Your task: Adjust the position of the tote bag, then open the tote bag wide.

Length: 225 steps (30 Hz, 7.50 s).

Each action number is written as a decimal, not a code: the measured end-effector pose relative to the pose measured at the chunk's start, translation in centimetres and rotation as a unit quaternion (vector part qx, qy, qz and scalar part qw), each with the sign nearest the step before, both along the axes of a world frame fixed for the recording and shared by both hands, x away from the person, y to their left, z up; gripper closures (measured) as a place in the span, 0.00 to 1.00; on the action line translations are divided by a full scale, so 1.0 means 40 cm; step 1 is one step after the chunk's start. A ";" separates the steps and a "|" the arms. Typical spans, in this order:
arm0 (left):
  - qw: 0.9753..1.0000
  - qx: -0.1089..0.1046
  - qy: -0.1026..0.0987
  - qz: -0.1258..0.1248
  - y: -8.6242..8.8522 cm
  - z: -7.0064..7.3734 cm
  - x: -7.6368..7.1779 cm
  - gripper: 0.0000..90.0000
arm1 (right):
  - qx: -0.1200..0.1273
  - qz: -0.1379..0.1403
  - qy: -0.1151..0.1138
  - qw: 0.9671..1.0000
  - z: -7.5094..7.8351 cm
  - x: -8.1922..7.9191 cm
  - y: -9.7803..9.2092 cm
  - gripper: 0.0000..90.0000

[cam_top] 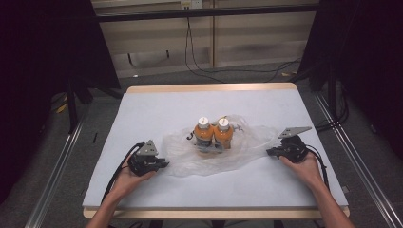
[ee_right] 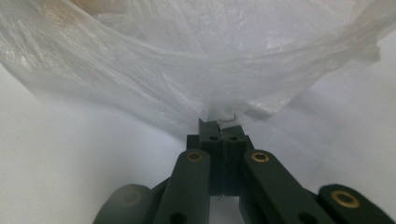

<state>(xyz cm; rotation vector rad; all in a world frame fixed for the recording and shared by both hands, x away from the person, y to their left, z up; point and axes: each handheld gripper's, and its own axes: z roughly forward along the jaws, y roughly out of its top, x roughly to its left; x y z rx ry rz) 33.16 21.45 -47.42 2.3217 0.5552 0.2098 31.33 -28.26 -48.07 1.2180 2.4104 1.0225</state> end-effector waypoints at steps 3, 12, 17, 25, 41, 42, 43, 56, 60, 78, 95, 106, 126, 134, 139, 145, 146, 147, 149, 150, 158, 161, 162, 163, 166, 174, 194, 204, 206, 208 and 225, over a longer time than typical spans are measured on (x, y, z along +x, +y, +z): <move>1.000 -0.006 -0.002 0.006 0.004 0.006 -0.003 0.83 | 0.003 0.001 0.002 1.000 0.000 -0.002 -0.002 0.94; 0.996 -0.078 -0.010 0.052 0.044 0.044 -0.009 0.45 | 0.032 -0.013 -0.020 0.999 0.035 -0.022 -0.014 0.71; 0.991 -0.119 -0.004 0.065 0.062 0.059 -0.003 0.30 | 0.055 -0.027 -0.041 0.997 0.073 -0.037 -0.028 0.53; 0.985 -0.158 -0.012 0.062 0.083 0.093 -0.007 0.20 | 0.066 -0.037 -0.072 0.994 0.125 -0.068 -0.046 0.40; 0.985 -0.165 -0.042 0.012 0.008 0.188 0.018 0.76 | 0.098 0.015 -0.110 0.989 0.200 -0.079 0.009 0.77; 0.984 -0.170 -0.041 0.010 -0.004 0.192 0.026 0.77 | 0.096 0.022 -0.107 0.989 0.197 -0.073 0.021 0.81; 0.985 -0.167 -0.043 0.005 -0.016 0.198 0.034 0.80 | 0.094 0.031 -0.104 0.990 0.196 -0.067 0.032 0.84; 0.983 -0.177 -0.043 -0.010 -0.146 0.201 0.100 0.95 | 0.077 0.085 -0.085 0.990 0.200 0.008 0.133 1.00; 0.982 -0.185 -0.033 -0.010 -0.154 0.174 0.101 0.96 | 0.083 0.085 -0.079 0.990 0.182 0.022 0.145 1.00; 0.999 -0.002 -0.006 -0.042 -0.214 0.064 0.104 0.95 | 0.030 0.091 -0.039 0.995 0.097 0.065 0.181 1.00; 0.997 0.048 0.014 -0.058 -0.242 0.027 0.105 0.95 | -0.004 0.094 -0.014 0.995 0.072 0.118 0.214 1.00; 0.994 0.099 -0.009 -0.038 -0.207 0.022 0.118 0.94 | -0.076 0.086 0.001 0.993 0.020 0.125 0.213 1.00; 0.987 0.150 -0.033 -0.045 -0.135 0.031 0.118 0.99 | -0.158 0.092 0.033 0.983 0.045 0.113 0.138 1.00; 0.987 0.148 -0.030 -0.051 -0.128 0.035 0.116 0.99 | -0.185 0.090 0.027 0.978 0.048 0.105 0.113 1.00; 0.988 0.145 -0.030 -0.050 -0.127 0.035 0.114 1.00 | -0.191 0.082 0.037 0.977 0.051 0.100 0.091 1.00; 0.988 0.145 -0.036 -0.049 -0.127 0.035 0.115 1.00 | -0.193 0.074 0.039 0.978 0.052 0.094 0.074 1.00; 0.987 0.148 -0.038 -0.047 -0.130 0.034 0.117 1.00 | -0.201 0.070 0.038 0.976 0.052 0.091 0.071 1.00; 0.987 0.150 -0.045 -0.042 -0.133 0.031 0.118 1.00 | -0.206 0.068 0.029 0.976 0.049 0.093 0.065 1.00; 0.987 0.149 -0.041 -0.043 -0.134 0.030 0.123 1.00 | -0.191 0.065 0.027 0.979 0.048 0.094 0.054 1.00; 0.988 0.145 -0.039 -0.041 -0.131 0.030 0.125 1.00 | -0.193 0.063 0.025 0.979 0.047 0.094 0.052 1.00; 0.992 0.123 -0.024 -0.033 -0.120 0.026 0.141 1.00 | -0.197 0.062 0.024 0.978 0.047 0.095 0.042 1.00; 0.994 0.107 -0.019 -0.031 -0.111 0.023 0.148 1.00 | -0.190 0.059 0.025 0.980 0.046 0.097 0.038 1.00; 0.995 0.098 -0.013 -0.025 -0.107 0.021 0.149 1.00 | -0.190 0.060 0.025 0.980 0.046 0.097 0.036 1.00; 0.995 0.094 -0.003 -0.028 -0.101 0.023 0.151 1.00 | -0.192 0.059 0.024 0.979 0.046 0.097 0.035 1.00; 0.997 0.077 0.006 -0.016 -0.087 0.020 0.152 1.00 | -0.201 0.057 0.017 0.978 0.046 0.092 0.038 1.00; 0.998 0.065 0.018 0.003 -0.057 0.032 0.146 1.00 | -0.181 0.054 0.016 0.982 0.044 0.082 0.028 1.00; 0.998 0.046 0.032 0.021 -0.016 0.023 0.150 1.00 | -0.179 0.046 0.010 0.983 0.042 0.077 0.030 1.00; 0.999 -0.020 0.027 0.000 -0.022 0.061 0.139 1.00 | -0.079 0.053 -0.005 0.995 0.066 0.077 0.020 1.00; 0.999 -0.039 0.028 -0.002 -0.027 0.069 0.131 1.00 | -0.051 0.058 -0.015 0.997 0.078 0.073 0.015 1.00; 0.998 -0.049 0.025 -0.012 -0.033 0.081 0.118 1.00 | -0.036 0.058 -0.021 0.997 0.087 0.069 0.015 1.00; 0.993 -0.112 0.016 -0.034 -0.104 0.117 0.068 0.99 | 0.061 0.071 -0.069 0.993 0.152 0.048 0.034 1.00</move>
